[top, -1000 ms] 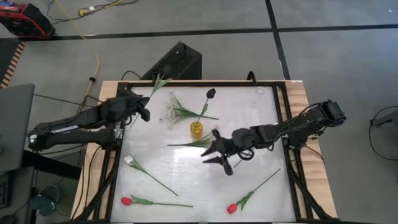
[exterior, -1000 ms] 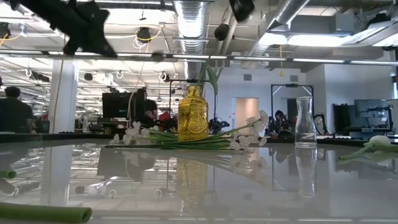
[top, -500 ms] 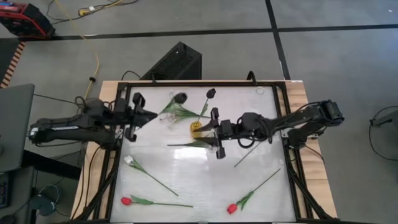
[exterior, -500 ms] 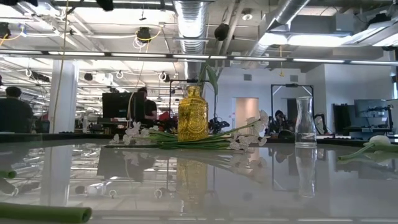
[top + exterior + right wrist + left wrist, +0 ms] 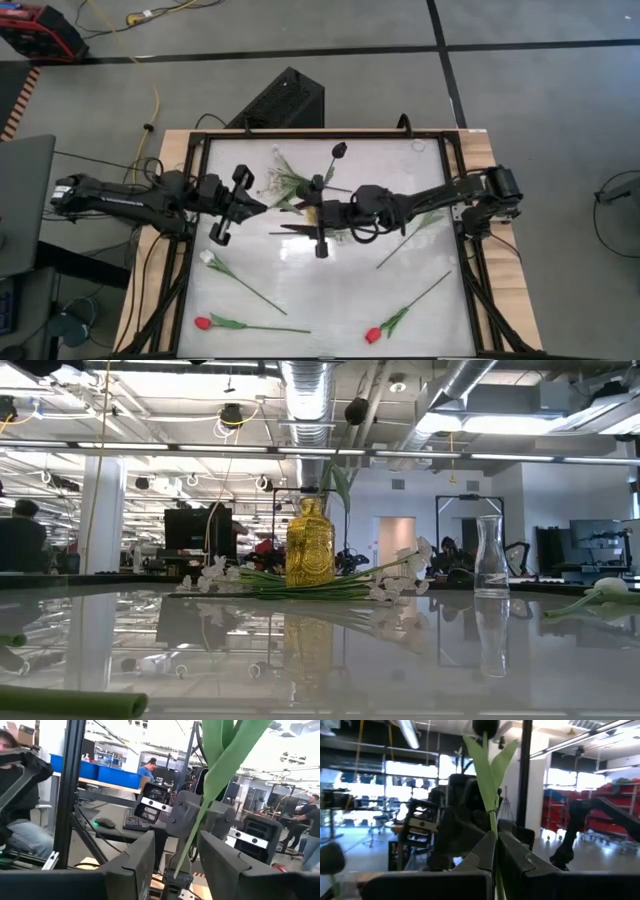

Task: Sort flowers into vase by color
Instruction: Put the black tulip into the yellow flower vase

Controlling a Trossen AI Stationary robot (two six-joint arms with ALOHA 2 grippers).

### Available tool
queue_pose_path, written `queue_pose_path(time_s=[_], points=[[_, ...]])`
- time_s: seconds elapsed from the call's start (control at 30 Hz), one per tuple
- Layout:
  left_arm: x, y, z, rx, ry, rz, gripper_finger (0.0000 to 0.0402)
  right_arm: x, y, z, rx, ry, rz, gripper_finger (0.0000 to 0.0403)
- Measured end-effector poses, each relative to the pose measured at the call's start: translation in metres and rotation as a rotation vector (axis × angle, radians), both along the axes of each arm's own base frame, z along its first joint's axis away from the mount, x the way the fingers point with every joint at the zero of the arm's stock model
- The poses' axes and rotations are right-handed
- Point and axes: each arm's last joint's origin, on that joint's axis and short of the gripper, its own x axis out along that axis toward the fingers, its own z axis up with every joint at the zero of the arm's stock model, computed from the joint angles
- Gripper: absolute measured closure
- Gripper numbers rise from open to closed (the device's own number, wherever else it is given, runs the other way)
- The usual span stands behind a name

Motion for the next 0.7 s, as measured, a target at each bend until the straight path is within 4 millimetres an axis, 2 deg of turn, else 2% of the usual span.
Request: queue_pose_path(time_s=[0.2,0.37,0.5,0.7], points=[[0.001,-0.005,-0.001,0.028,0.002,-0.019,0.0401,0.011,0.002,0.008,-0.03,-0.003,-0.007,0.0195],[0.001,-0.006,-0.001,0.037,0.0,-0.024,0.0401,0.015,0.002,0.014,-0.032,-0.017,-0.007,0.0195],[0.001,-0.006,-0.001,0.035,0.003,-0.017,0.0401,0.015,0.002,0.016,-0.042,-0.027,-0.009,0.0211],[0.001,-0.005,-0.001,0.028,0.003,0.002,0.0401,0.015,0.002,0.018,-0.046,-0.044,-0.011,0.0261]])
